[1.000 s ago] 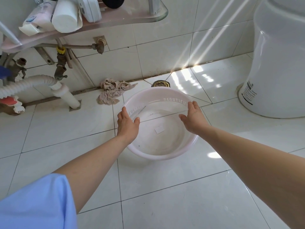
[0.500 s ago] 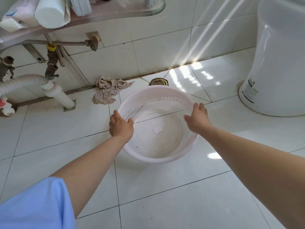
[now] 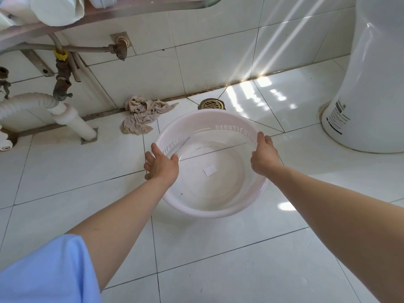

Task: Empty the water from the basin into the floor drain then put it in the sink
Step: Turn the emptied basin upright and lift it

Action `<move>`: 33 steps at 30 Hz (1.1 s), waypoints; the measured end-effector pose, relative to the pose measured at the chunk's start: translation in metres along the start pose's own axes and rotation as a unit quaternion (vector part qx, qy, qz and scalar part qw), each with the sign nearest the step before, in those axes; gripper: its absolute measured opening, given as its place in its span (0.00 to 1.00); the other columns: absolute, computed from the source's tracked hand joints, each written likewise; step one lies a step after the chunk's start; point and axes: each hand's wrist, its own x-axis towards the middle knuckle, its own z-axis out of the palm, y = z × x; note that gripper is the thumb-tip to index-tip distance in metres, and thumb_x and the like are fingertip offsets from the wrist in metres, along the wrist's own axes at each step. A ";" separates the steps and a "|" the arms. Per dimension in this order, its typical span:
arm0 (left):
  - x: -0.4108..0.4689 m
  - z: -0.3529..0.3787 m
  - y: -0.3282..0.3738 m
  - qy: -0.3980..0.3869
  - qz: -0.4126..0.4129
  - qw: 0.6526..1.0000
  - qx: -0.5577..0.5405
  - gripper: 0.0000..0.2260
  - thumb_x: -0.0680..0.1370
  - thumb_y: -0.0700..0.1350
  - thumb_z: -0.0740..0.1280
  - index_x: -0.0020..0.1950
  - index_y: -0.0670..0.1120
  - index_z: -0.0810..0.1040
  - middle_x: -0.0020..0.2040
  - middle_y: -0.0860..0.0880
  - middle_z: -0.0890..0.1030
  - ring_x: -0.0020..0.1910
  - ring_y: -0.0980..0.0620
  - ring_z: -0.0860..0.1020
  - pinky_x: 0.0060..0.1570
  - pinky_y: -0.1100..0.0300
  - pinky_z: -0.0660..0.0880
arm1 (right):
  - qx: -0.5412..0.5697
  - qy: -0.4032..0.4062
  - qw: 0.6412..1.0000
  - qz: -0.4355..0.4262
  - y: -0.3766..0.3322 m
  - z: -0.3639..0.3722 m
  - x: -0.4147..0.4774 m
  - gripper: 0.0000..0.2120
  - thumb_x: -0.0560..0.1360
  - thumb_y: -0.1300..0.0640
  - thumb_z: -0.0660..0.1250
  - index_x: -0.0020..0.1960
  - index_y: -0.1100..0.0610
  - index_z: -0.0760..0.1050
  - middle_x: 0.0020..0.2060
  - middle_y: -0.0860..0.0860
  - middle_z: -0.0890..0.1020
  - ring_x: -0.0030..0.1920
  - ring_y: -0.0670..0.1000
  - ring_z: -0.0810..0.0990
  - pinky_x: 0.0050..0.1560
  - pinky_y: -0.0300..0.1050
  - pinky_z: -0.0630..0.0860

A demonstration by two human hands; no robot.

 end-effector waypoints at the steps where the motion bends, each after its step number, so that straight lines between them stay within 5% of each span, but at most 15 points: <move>1: 0.000 0.000 0.000 0.000 -0.006 1.000 -0.003 0.30 0.79 0.51 0.59 0.76 0.47 0.47 0.75 0.43 0.57 0.70 0.38 0.59 0.66 0.40 0.62 | -0.004 0.000 1.000 0.001 0.000 -0.001 0.000 0.32 0.76 0.69 0.54 0.75 0.54 0.47 0.75 0.53 0.51 0.66 0.63 0.63 0.57 0.50 0.67; 33: -0.072 -0.078 0.036 0.095 -0.131 0.986 -0.026 0.25 0.78 0.50 0.60 0.69 0.39 0.59 0.69 0.42 0.59 0.66 0.40 0.61 0.64 0.42 0.64 | -0.031 0.103 0.994 -0.009 -0.045 -0.085 -0.080 0.23 0.75 0.65 0.56 0.68 0.53 0.58 0.67 0.54 0.64 0.57 0.63 0.68 0.52 0.52 0.65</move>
